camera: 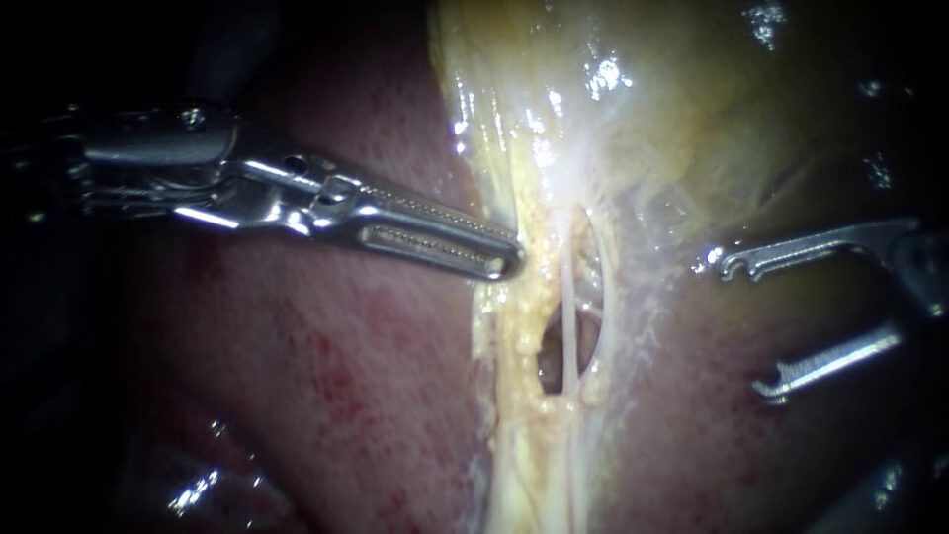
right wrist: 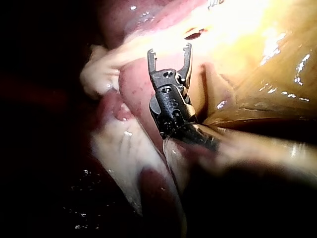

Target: Grabbing gallbladder

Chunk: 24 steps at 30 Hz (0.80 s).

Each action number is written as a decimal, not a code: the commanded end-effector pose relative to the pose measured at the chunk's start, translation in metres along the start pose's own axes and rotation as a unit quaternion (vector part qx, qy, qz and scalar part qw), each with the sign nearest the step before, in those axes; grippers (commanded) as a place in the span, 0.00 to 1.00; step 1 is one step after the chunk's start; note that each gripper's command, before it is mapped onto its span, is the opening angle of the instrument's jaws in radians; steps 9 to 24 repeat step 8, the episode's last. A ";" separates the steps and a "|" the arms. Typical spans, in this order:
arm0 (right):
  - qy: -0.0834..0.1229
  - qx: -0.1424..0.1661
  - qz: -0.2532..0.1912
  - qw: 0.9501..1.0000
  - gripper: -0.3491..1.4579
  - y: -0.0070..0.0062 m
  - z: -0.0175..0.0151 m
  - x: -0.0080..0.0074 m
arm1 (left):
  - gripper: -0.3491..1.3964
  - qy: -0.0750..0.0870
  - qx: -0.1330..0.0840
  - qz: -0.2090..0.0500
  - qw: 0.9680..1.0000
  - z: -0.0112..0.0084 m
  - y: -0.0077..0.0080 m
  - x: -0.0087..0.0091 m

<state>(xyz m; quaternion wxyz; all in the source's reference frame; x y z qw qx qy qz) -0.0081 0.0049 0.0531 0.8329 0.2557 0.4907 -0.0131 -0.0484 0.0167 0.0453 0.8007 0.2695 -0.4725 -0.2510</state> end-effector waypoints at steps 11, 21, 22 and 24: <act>0.000 0.000 0.000 1.000 0.51 0.0000 0.0000 0.0000 | 0.00 0.000 0.001 0.000 1.000 -0.0001 0.0000 -0.0001; 0.000 0.000 0.000 1.000 0.51 0.0000 0.0000 0.0000 | 0.00 0.000 0.001 0.000 1.000 -0.0001 0.0000 -0.0001; 0.000 0.000 0.000 1.000 0.51 0.0000 0.0000 0.0000 | 0.00 0.000 0.001 0.000 1.000 -0.0001 0.0000 -0.0001; 0.000 0.000 0.000 1.000 0.51 0.0000 0.0000 0.0000 | 0.00 0.000 0.001 0.000 1.000 -0.0001 0.0000 -0.0001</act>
